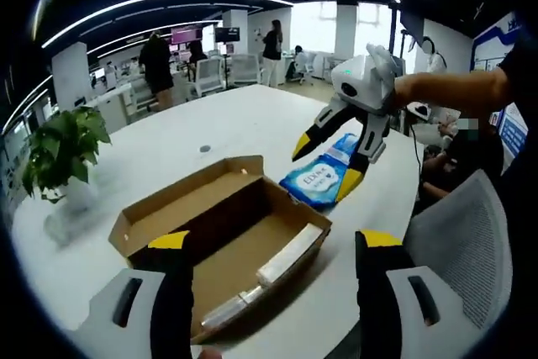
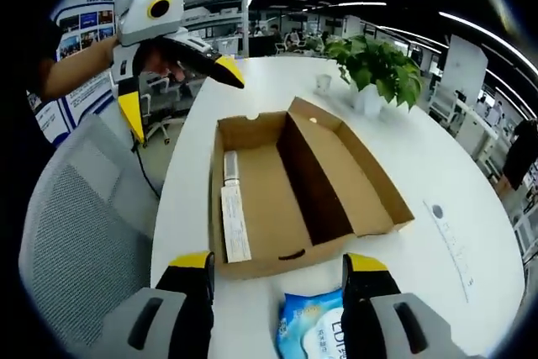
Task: Operate the shoe box by opening the lid, removing the specified soft item, and placing it in the target area until the item is outside and the box remains undamaged.
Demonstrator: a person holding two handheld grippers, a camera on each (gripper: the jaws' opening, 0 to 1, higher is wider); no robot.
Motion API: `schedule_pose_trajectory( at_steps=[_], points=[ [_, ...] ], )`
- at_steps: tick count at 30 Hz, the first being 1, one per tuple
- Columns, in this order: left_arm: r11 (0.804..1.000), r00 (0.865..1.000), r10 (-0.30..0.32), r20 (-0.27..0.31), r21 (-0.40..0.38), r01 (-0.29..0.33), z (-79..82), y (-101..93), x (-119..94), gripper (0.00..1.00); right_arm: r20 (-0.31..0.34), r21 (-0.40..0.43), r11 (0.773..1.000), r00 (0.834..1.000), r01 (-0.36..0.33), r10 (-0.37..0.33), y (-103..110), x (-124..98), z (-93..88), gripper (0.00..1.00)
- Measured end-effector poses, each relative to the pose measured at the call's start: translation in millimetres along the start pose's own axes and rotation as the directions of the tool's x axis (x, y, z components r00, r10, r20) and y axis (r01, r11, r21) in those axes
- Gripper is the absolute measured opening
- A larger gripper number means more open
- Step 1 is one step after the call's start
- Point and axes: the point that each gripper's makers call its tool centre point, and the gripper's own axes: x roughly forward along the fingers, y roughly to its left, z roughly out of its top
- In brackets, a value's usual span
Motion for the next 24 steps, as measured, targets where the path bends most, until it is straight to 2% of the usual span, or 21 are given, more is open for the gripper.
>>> schedule_pose_trajectory(
  at_steps=[8, 16, 24],
  points=[
    [0.999, 0.999, 0.034, 0.020, -0.038, -0.034, -19.4, -0.5, -19.2, 0.82, -0.031, -0.038, 0.999, 0.999, -0.036, 0.035, 9.6, 23.1, 2.9, 0.59],
    [0.995, 0.995, 0.081, 0.053, -0.068, -0.077, -25.5, 0.6, -31.0, 0.82, -0.074, -0.079, 0.995, 0.996, -0.055, 0.049, 11.5, 42.8, 2.0, 0.58],
    [0.992, 0.991, 0.118, 0.066, -0.049, -0.115, -32.4, 0.8, -39.0, 0.82, -0.096, -0.098, 0.991, 0.992, -0.086, 0.077, 13.3, 59.7, 1.6, 0.57]
  ],
)
